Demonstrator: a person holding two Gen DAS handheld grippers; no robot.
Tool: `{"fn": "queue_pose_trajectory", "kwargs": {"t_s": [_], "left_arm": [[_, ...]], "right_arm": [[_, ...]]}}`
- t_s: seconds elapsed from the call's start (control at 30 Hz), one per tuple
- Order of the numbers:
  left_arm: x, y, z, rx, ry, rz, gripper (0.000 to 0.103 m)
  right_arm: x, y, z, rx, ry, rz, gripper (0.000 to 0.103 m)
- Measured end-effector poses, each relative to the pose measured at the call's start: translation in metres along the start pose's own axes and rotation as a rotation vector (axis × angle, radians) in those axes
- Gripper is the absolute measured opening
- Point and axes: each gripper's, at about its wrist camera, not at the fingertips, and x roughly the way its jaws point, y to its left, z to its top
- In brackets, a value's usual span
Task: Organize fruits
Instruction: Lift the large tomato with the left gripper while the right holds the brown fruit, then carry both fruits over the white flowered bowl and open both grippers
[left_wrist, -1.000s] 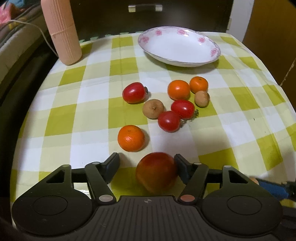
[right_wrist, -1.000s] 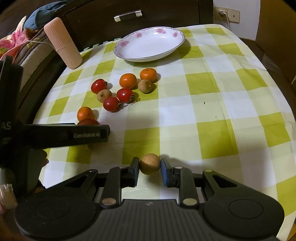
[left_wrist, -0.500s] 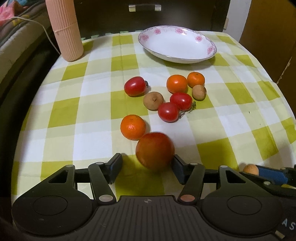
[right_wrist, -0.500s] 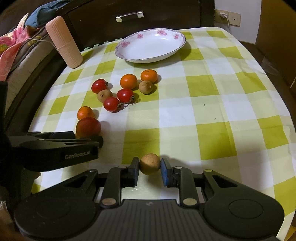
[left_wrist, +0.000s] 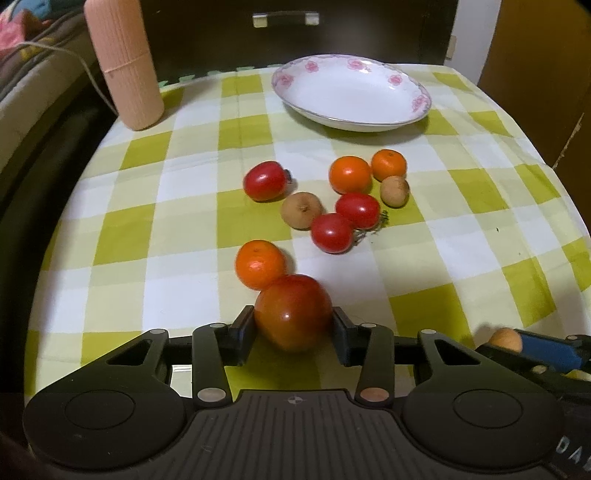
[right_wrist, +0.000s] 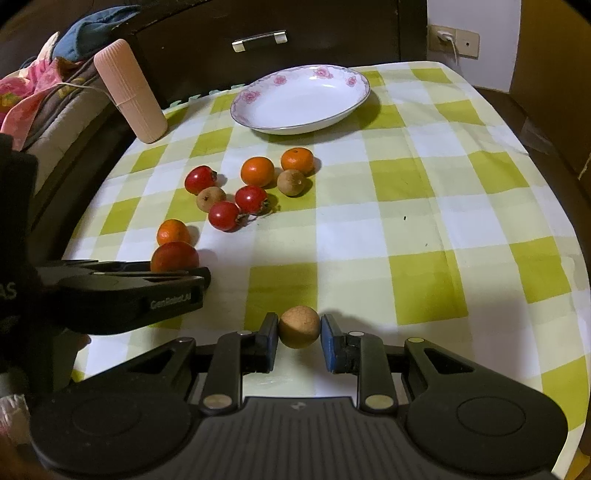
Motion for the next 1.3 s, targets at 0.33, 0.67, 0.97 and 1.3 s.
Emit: {"fn": "queue_pose_trajectory", "kwargs": {"t_s": [0.33,0.67,0.97,1.3], "left_arm": [[-0.022,0.004,0.006,-0.023,-0.006,-0.067,0.050],[-0.024,-0.003,0.042,-0.021,-0.045,-0.141,0.050],[-0.005,-0.003,0.101,-0.030,-0.075,-0.153,0.050],[0.046,-0.004,0.161,-0.047,-0.065,-0.151,0.049]], "right_arm": [[-0.006,0.003,0.008,-0.008,-0.027,0.007,0.024],[-0.001,-0.004,0.045,0.014,-0.055,0.008,0.024],[0.021,-0.013,0.106,-0.001,-0.080,0.005,0.024],[0.068,-0.042,0.175,0.036,-0.082,0.011,0.024]]}}
